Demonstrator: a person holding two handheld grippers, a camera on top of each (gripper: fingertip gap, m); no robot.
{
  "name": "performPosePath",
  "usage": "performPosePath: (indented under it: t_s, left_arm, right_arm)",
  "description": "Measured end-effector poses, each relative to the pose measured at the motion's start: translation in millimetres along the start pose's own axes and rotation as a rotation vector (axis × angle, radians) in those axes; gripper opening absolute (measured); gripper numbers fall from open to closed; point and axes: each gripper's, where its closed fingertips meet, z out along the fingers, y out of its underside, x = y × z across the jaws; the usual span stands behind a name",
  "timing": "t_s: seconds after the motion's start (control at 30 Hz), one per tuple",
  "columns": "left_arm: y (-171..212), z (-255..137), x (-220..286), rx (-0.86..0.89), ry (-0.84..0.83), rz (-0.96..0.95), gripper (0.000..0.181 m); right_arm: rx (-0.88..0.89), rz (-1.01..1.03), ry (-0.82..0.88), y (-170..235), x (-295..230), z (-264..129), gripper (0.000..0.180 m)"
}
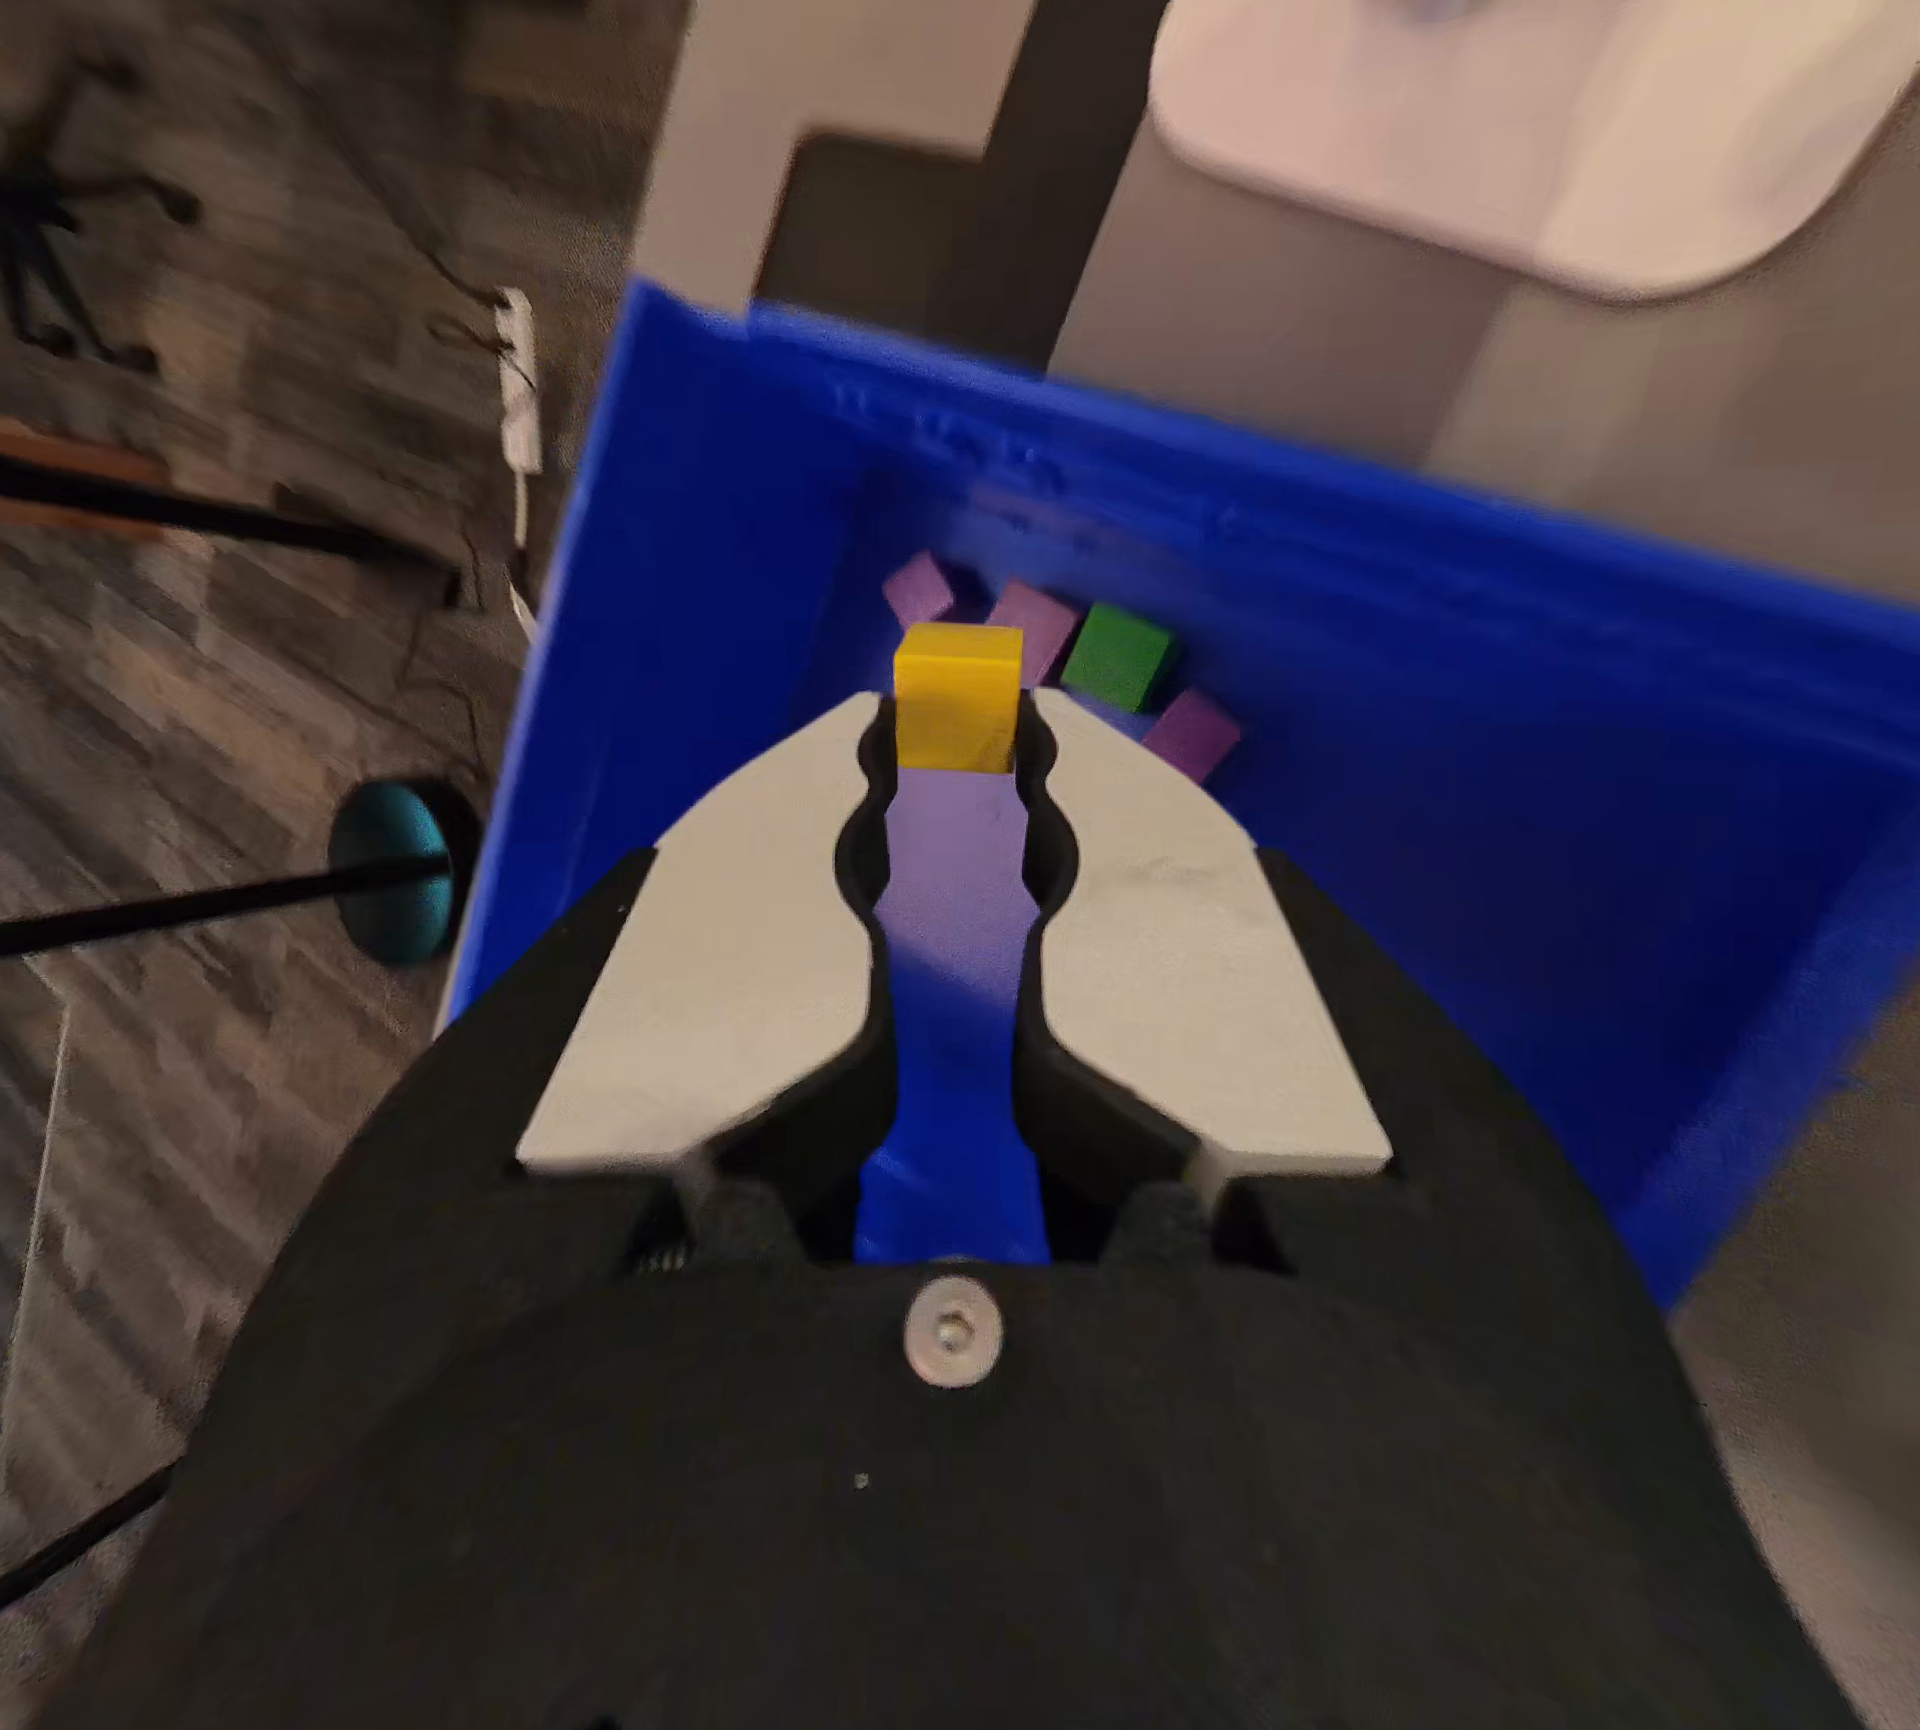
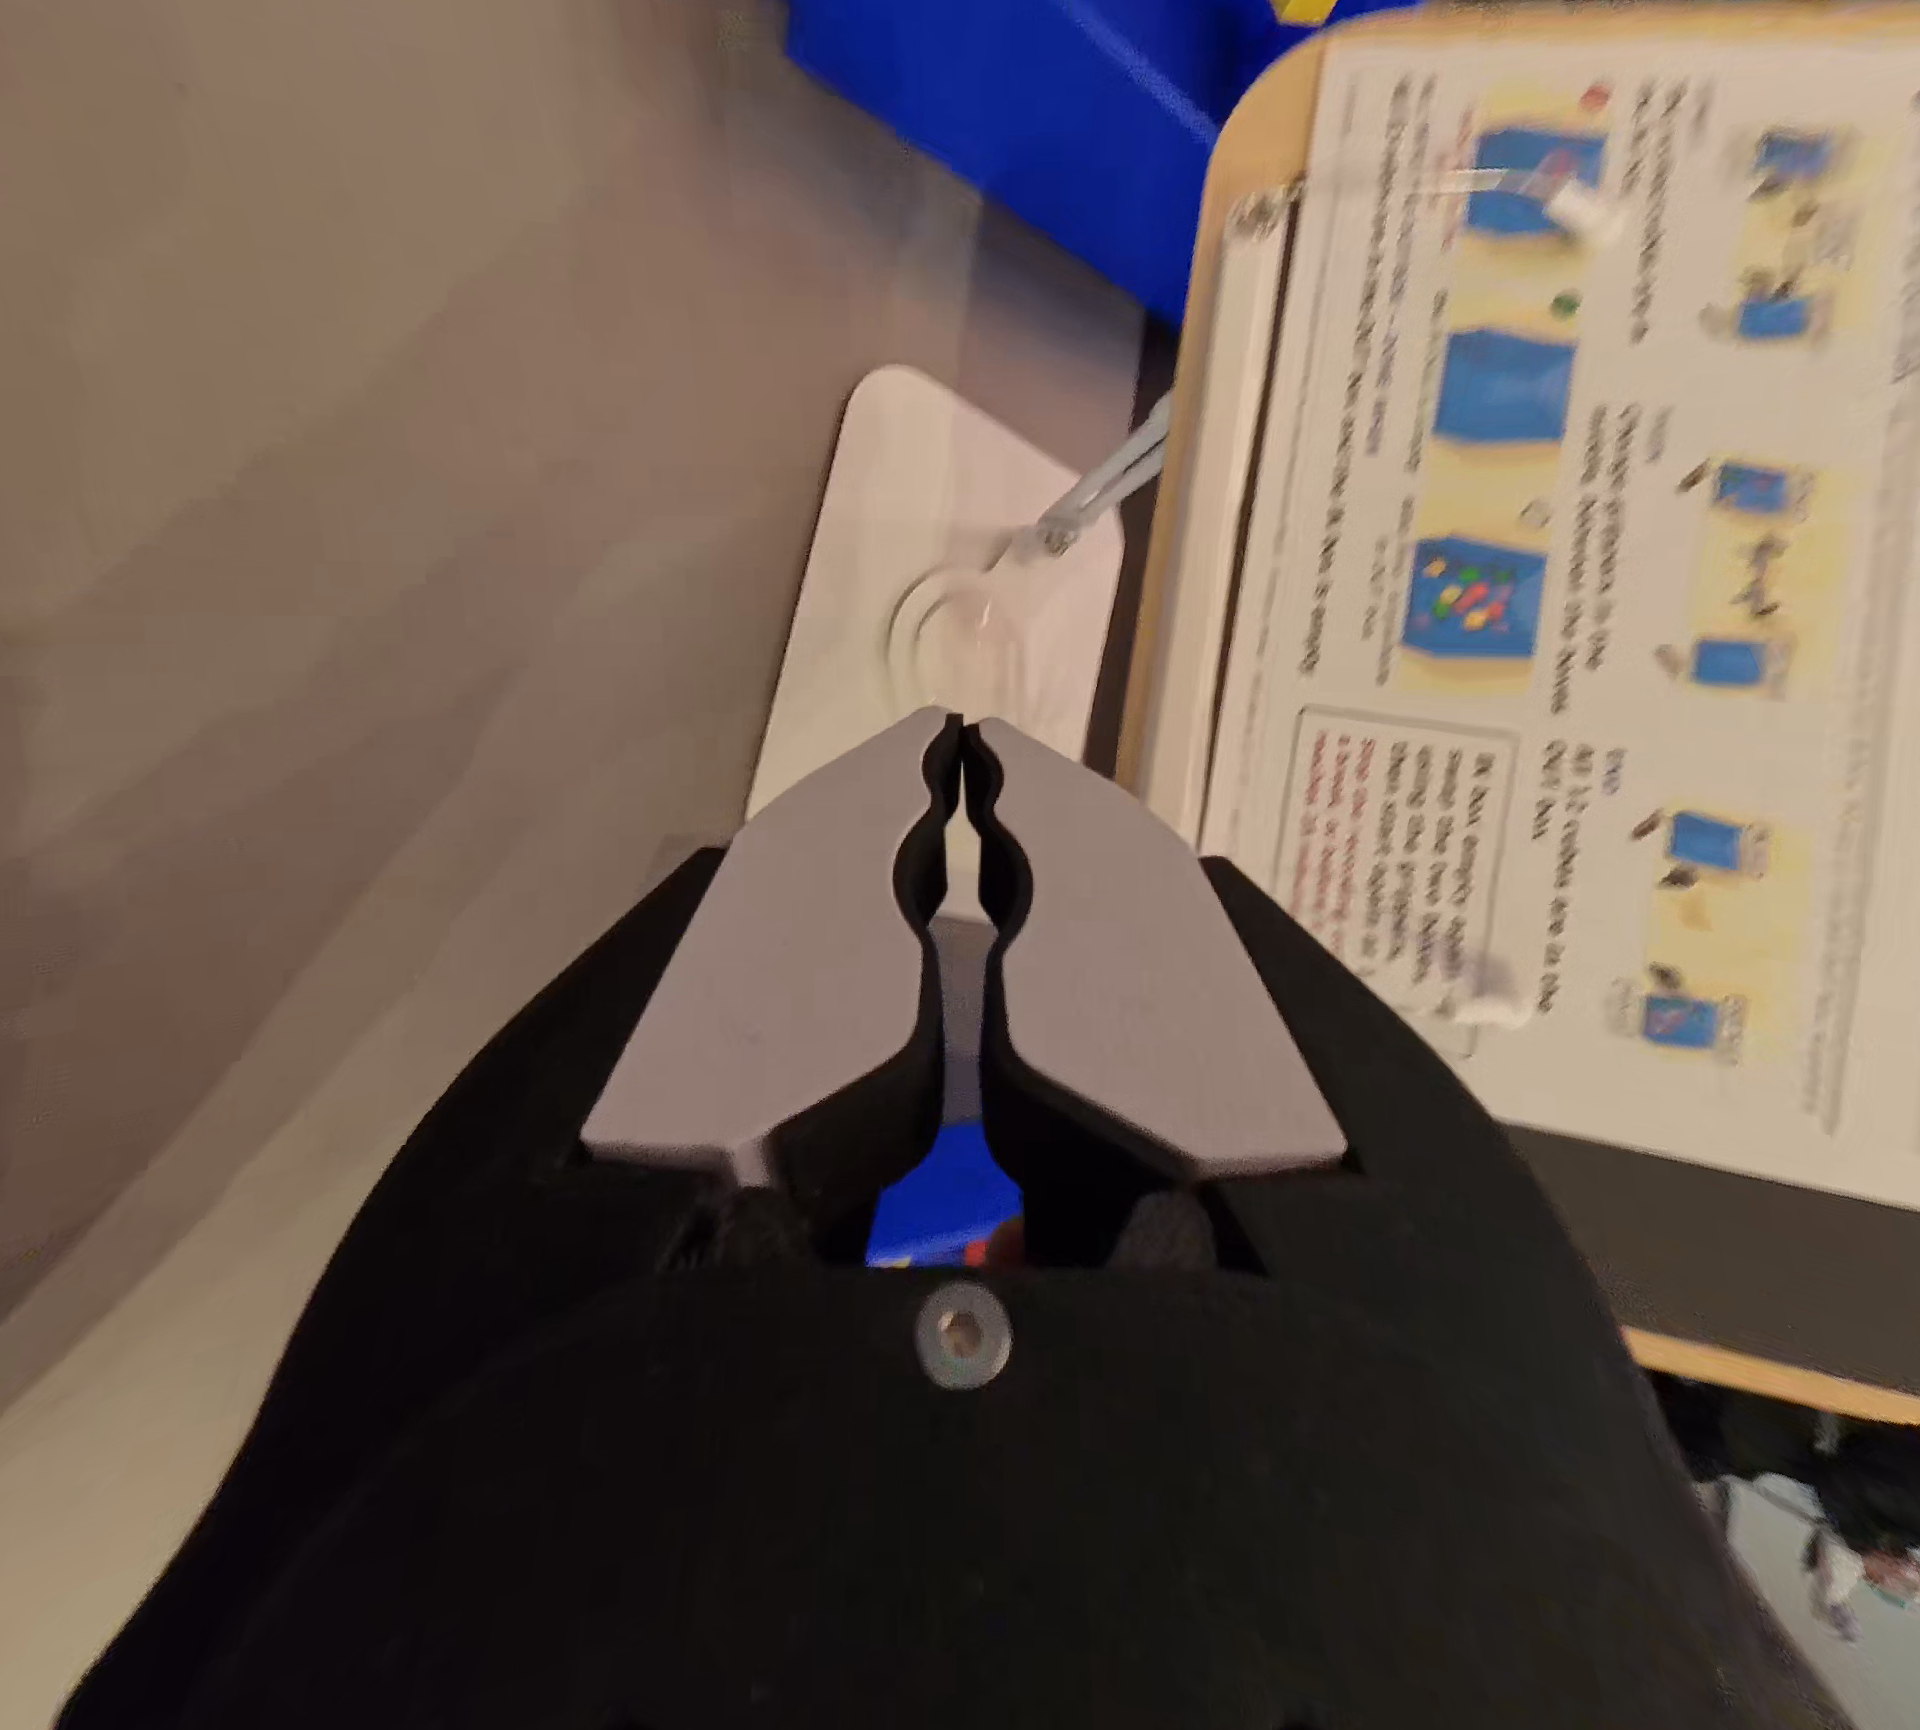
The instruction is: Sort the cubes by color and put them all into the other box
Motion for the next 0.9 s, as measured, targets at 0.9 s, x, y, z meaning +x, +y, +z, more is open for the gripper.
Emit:
performPosePath:
  t_s: [0.9]
  left_arm:
    - [-222.6, -121.4, 199.9, 1.087, 0.923, -0.305, 0.021]
  right_arm:
    - [0.432, -0.38, 0.626, -113.4, 14.5, -6.4, 0.045]
